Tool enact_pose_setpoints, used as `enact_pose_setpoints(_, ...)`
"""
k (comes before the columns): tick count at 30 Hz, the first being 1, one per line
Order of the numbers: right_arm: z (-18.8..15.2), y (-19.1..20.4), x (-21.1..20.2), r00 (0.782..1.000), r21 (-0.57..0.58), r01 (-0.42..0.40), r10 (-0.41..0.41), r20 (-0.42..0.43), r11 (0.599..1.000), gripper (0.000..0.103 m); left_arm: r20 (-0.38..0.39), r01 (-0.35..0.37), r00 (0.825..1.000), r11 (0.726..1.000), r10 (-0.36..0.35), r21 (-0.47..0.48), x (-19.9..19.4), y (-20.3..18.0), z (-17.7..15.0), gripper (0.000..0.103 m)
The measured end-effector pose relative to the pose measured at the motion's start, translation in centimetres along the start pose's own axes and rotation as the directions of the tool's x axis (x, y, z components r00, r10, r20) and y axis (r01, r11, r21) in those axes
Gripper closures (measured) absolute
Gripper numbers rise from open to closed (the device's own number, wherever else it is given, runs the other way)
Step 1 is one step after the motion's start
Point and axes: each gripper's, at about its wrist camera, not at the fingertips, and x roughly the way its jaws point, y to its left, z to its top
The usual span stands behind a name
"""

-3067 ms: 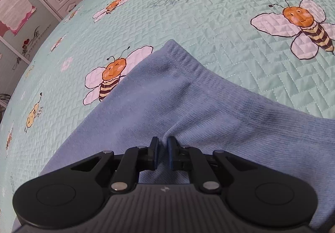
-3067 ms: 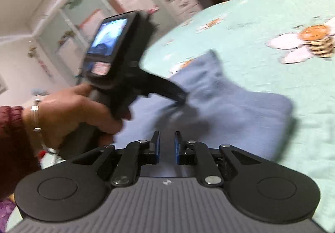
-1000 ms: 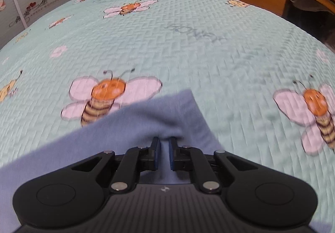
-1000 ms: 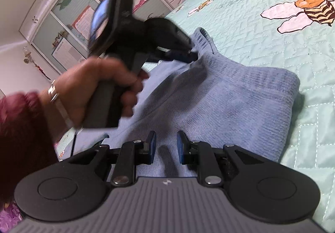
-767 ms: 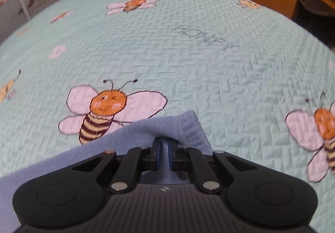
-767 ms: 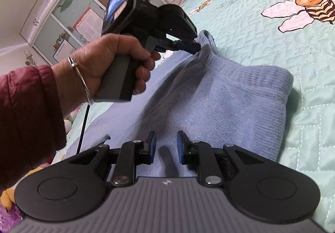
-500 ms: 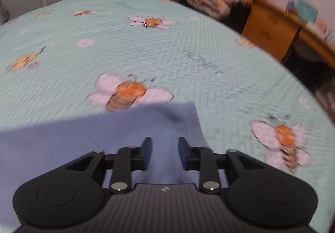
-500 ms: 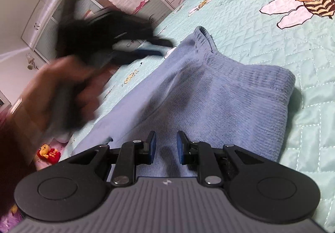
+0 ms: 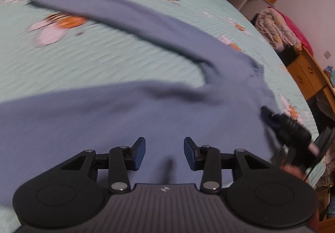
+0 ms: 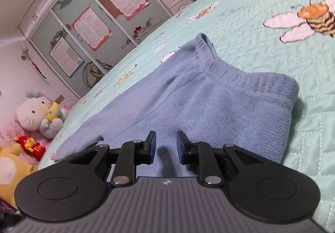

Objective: Fold clothes

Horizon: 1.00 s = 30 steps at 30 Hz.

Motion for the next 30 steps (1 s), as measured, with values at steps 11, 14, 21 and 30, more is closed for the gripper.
enact_pose_setpoints(11, -2.5, 7.3, -1.8, 0.994, -0.312, 0.108, -0.095, 0.054, 0.944, 0.051, 0.124, -0.011, 0.992, 0.990, 0.029, -0.144, -2.0, 7.5, -0.7, 0.056)
enact_pose_setpoints(14, -4.6, 11.0, -1.9, 0.999, -0.392, 0.023, -0.030, -0.012, 0.920, 0.051, 0.143, 0.048, 0.989, 0.980, -0.021, -0.191, -2.1, 9.5, -1.2, 0.055)
enact_pose_setpoints(21, -7.5, 16.7, 2.3, 0.977, -0.474, -0.112, 0.009, -0.215, 0.873, 0.051, 0.163, 0.171, 0.978, 0.949, -0.131, -0.266, -2.3, 12.6, -1.7, 0.057)
enact_pose_setpoints(30, -7.9, 16.7, 1.5, 0.970, -0.448, -0.101, -0.013, -0.244, 0.888, 0.051, 0.175, 0.185, 0.975, 0.932, -0.136, -0.311, -4.0, 13.1, -2.2, 0.056)
